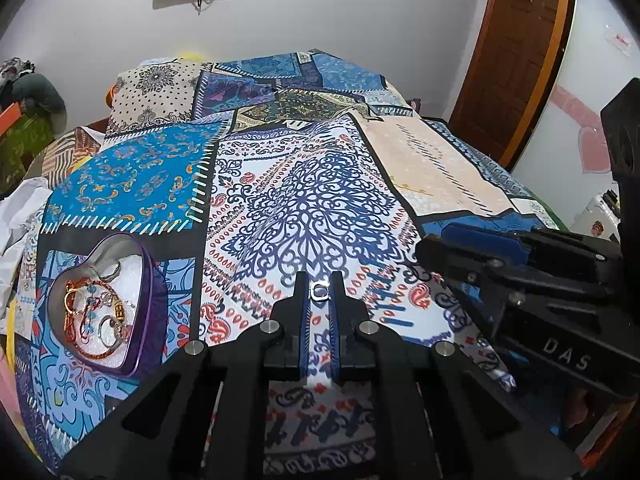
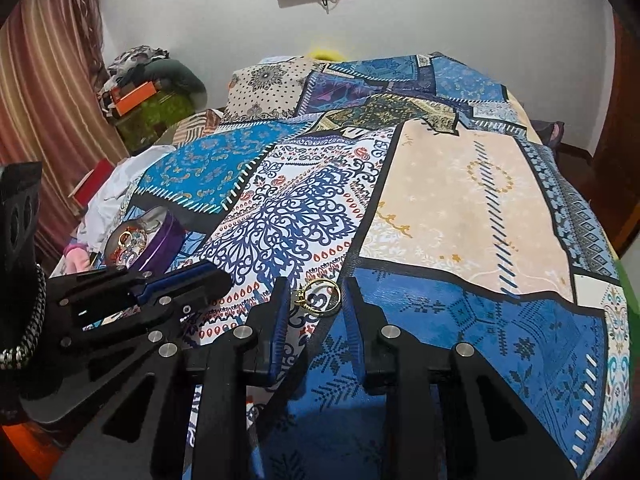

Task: Organize jewelry
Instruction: 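Close the left gripper on its ring while the right gripper grasps and lifts its ring, then carry both rings to the heart tin and open both grippers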

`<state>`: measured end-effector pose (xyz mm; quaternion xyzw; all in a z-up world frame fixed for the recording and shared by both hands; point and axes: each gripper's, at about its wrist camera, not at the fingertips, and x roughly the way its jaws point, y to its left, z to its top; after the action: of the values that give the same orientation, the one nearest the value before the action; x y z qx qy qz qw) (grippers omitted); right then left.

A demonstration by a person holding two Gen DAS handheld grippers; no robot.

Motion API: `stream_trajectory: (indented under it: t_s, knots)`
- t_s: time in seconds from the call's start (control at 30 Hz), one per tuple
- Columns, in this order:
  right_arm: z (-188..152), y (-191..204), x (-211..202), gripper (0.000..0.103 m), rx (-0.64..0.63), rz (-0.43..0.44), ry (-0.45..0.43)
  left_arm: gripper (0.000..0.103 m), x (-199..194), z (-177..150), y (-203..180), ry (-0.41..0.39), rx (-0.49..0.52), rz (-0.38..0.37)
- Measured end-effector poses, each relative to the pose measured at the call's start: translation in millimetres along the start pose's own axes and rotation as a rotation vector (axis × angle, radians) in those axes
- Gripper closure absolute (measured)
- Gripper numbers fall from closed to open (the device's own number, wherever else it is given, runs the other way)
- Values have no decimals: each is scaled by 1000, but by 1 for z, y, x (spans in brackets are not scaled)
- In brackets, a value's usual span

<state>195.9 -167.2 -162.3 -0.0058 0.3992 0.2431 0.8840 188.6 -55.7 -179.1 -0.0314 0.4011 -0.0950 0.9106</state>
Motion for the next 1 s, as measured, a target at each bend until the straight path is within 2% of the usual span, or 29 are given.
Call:
stream_trajectory:
  t_s: [0.47, 0.73, 1.0]
  knots:
    - [12, 31, -33, 79, -48, -24, -72, 96, -61, 4, 13, -118, -23, -7]
    - [22, 58, -46, 79, -79, -18, -123, 96, -92, 3, 38, -185, -60, 14]
    - [32, 91, -47, 79, -117, 25, -151, 96, -113, -4, 72, -226, -101, 60]
